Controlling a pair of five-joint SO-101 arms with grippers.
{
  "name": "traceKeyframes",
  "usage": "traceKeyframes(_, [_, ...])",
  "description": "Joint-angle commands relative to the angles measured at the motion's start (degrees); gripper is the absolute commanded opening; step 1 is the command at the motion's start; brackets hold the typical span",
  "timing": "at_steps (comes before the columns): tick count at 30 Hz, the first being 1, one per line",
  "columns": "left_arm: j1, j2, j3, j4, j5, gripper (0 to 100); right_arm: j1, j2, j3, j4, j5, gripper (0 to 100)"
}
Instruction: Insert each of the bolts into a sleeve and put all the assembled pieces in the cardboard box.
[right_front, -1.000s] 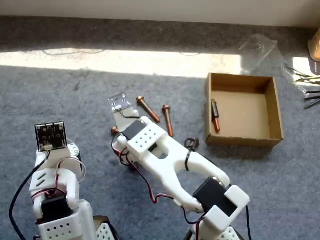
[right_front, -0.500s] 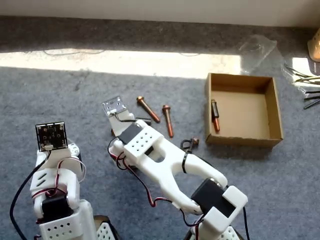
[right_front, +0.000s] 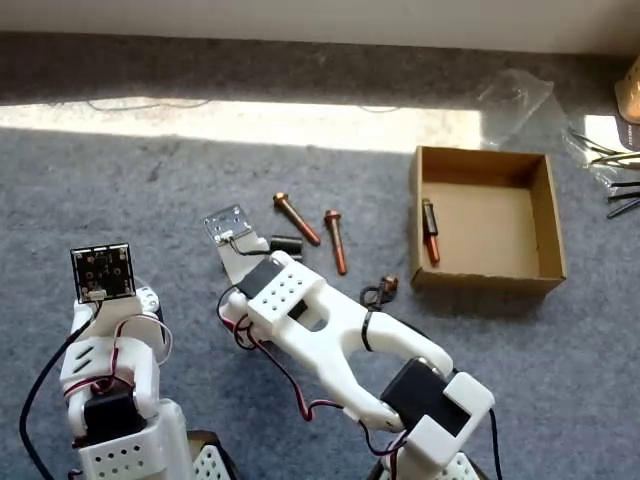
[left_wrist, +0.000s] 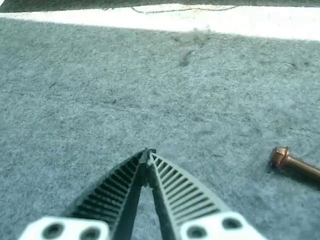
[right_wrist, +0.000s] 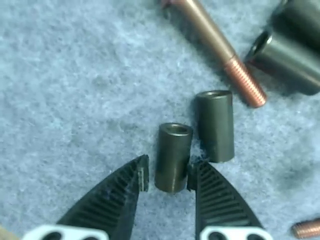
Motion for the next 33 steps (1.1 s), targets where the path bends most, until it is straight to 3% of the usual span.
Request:
traceKeyframes(1, [-0.6,-0.7,-0.3,-1.2,-0.2,1,-0.4,-0.5,-0.4,-1.1,-0.5,11.9])
traceKeyframes(9, [-0.6,-0.7,-0.3,-1.2,-0.2,1,-0.1,2.2,-0.6,-3.6,-0.5,11.8])
traceKeyframes(15, [-0.6,-0.7,-0.3,-1.2,-0.2,1,1.0,6.2,-0.7,-3.5,-0.4,3.9])
traceKeyframes(23, [-0.5,-0.7,-0.2,-1.2,-0.2,1,2.1,6.0,-0.7,-3.2,-0.2,3.0])
traceKeyframes(33, [-0.3,-0.7,-0.2,-1.2,-0.2,1,2.1,6.0,-12.0,10.9,0.0,3.0])
